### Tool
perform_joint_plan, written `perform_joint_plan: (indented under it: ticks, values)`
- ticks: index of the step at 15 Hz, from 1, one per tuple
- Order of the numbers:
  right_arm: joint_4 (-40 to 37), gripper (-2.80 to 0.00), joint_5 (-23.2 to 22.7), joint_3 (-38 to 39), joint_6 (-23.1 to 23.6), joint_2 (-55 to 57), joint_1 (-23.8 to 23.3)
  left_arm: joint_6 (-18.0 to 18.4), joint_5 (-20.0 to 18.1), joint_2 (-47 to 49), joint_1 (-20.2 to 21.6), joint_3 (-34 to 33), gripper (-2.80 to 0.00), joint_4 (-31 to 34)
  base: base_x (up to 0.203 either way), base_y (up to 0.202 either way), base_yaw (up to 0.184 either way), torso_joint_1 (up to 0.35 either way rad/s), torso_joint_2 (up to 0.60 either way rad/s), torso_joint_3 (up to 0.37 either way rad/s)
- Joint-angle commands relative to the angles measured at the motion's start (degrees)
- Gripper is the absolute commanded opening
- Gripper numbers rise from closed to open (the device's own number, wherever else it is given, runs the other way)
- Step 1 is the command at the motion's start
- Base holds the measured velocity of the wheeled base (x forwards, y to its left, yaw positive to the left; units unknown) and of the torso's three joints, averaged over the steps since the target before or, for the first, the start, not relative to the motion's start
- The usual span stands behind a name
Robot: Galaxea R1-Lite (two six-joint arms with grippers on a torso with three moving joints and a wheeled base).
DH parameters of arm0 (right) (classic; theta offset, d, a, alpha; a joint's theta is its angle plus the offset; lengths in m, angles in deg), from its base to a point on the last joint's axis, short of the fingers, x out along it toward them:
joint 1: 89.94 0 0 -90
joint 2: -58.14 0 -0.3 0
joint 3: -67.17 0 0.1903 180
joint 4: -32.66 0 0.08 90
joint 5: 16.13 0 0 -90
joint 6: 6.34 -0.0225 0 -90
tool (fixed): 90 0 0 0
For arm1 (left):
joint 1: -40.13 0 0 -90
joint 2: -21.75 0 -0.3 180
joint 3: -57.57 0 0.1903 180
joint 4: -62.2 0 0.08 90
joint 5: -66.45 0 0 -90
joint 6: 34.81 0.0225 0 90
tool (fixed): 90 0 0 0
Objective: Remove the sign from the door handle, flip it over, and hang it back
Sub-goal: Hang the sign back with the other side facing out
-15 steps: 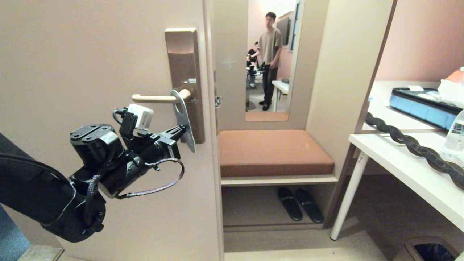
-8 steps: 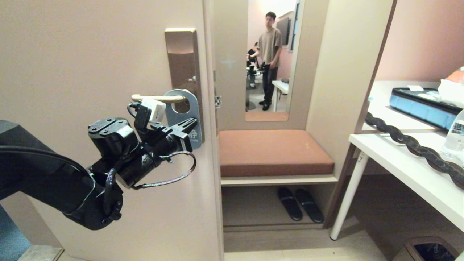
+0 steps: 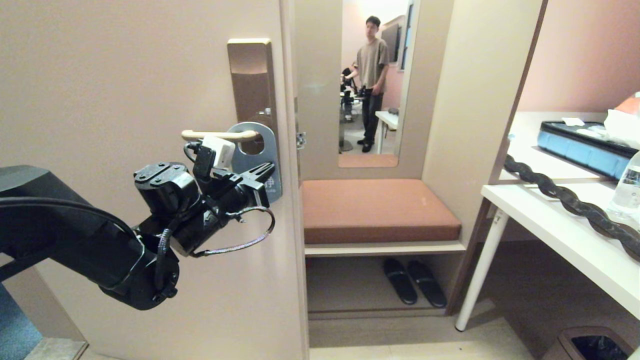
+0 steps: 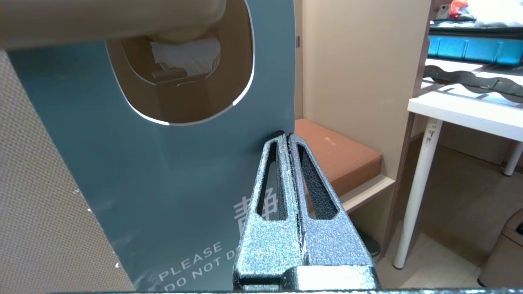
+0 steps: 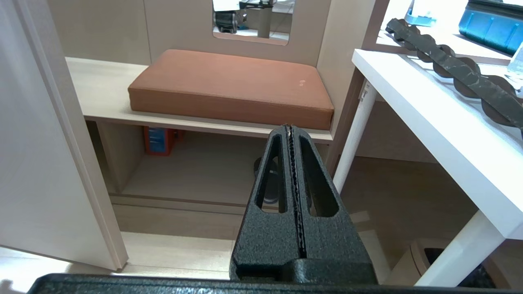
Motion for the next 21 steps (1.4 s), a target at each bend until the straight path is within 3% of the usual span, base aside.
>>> perform_joint_plan:
  ticks: [1,7,21]
  values:
    - [-0.02,-2.80,-0.03,0.00,0.04,-0.02,0.03,-0.03,-0.06,0.16,0.04,-0.20,-2.80,-0.43,0.000,0.000,0.000,0.000,0.00,0.000]
    - [-0.02,-2.80,-0.03,0.00,0.04,-0.02,-0.05,0.41,-0.06,-2.28,-0.05,-1.85,-2.80,-0.58,0.000,0.000,0.000,0.000,0.00,0.000]
    - [-0.02,-2.80,-0.03,0.00,0.04,-0.02,0.03,0.24,0.43,-20.10,0.94,-18.79,-2.80,-0.62,0.000,0.000,0.000,0.000,0.00,0.000]
